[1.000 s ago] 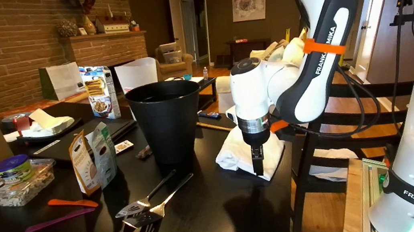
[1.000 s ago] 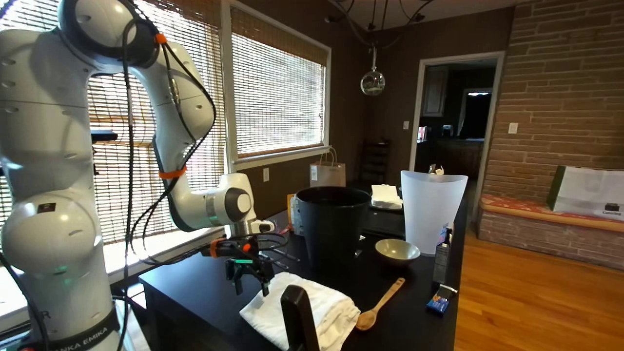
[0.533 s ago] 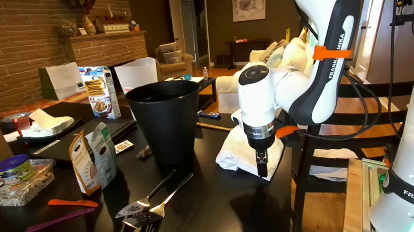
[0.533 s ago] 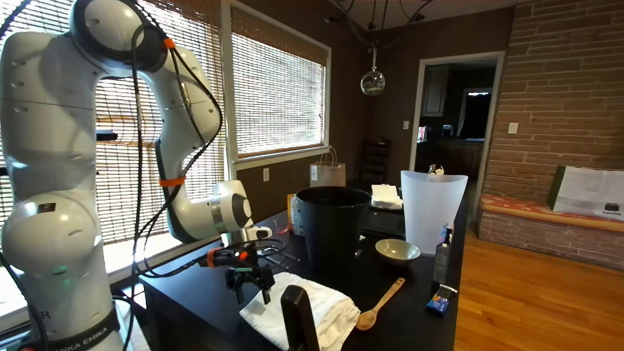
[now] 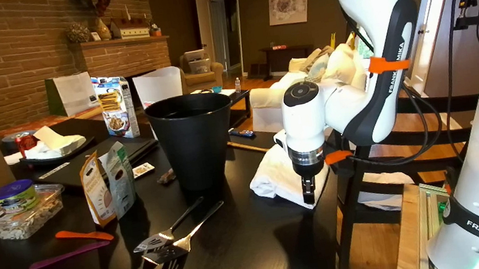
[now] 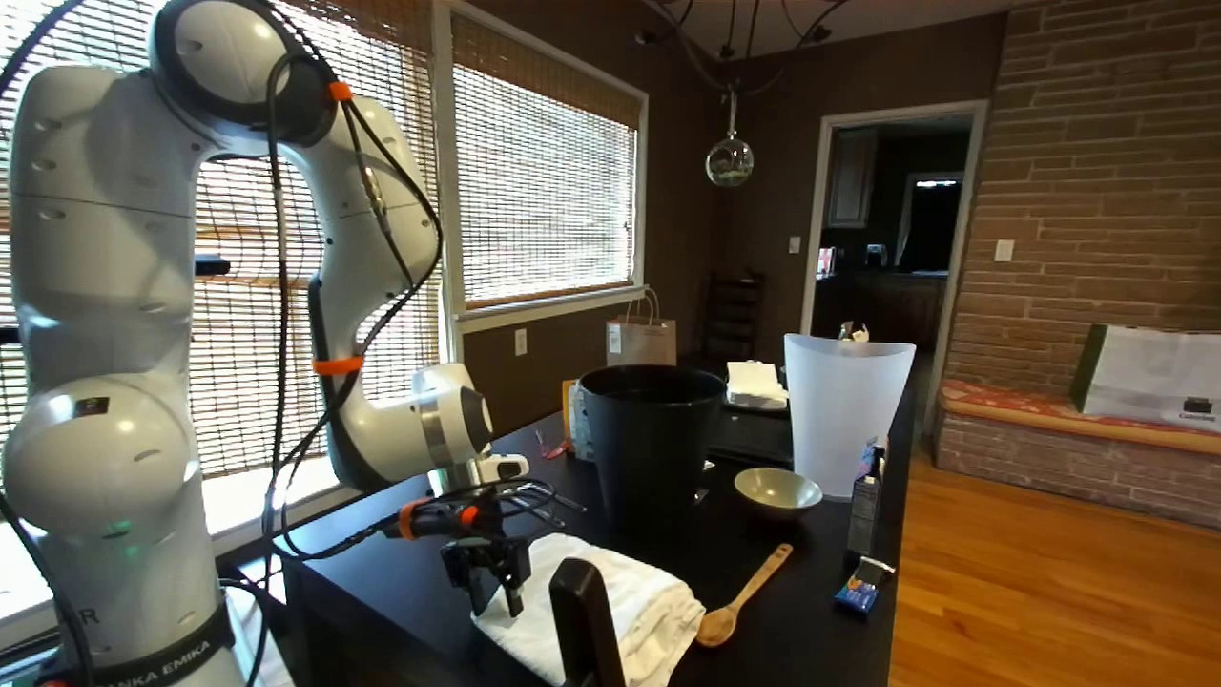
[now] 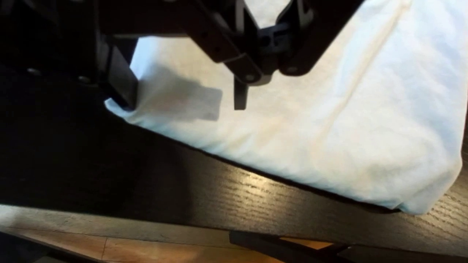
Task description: Put the white cloths on the backrest of the chair
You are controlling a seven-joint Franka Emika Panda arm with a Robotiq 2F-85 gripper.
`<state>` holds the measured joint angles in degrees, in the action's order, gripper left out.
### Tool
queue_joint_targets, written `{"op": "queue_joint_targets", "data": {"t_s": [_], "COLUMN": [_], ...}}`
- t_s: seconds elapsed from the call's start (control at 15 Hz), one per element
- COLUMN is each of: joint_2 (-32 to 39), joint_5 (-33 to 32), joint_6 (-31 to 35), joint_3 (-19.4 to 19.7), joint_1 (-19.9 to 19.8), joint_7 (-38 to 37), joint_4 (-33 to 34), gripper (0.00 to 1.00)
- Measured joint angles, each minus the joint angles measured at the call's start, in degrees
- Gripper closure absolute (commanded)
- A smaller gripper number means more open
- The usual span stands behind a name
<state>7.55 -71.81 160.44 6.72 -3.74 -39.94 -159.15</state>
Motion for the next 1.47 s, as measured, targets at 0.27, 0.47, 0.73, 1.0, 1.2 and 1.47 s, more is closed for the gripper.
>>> {"op": "queue_joint_targets", "data": {"t_s": [0.27,0.47,0.73,1.0,1.2,1.47], "joint_2": [1.7,2.1,2.2,2.5,3.4,5.2], "joint_5": [-1.3,-1.3,-1.2,-1.0,-0.1,2.6], "joint_6": [0.8,2.0,3.9,6.2,9.2,12.4], "joint_3": [0.4,0.5,0.6,0.6,0.6,0.5], "joint_1": [0.0,0.0,-0.7,-1.5,-2.6,-4.1], "joint_7": [-1.9,-2.3,-2.3,-2.3,-2.4,-2.3], "joint_4": [0.0,0.0,0.2,0.5,0.5,0.5], "gripper": [0.88,0.57,0.37,0.08,0.00,0.00]}}
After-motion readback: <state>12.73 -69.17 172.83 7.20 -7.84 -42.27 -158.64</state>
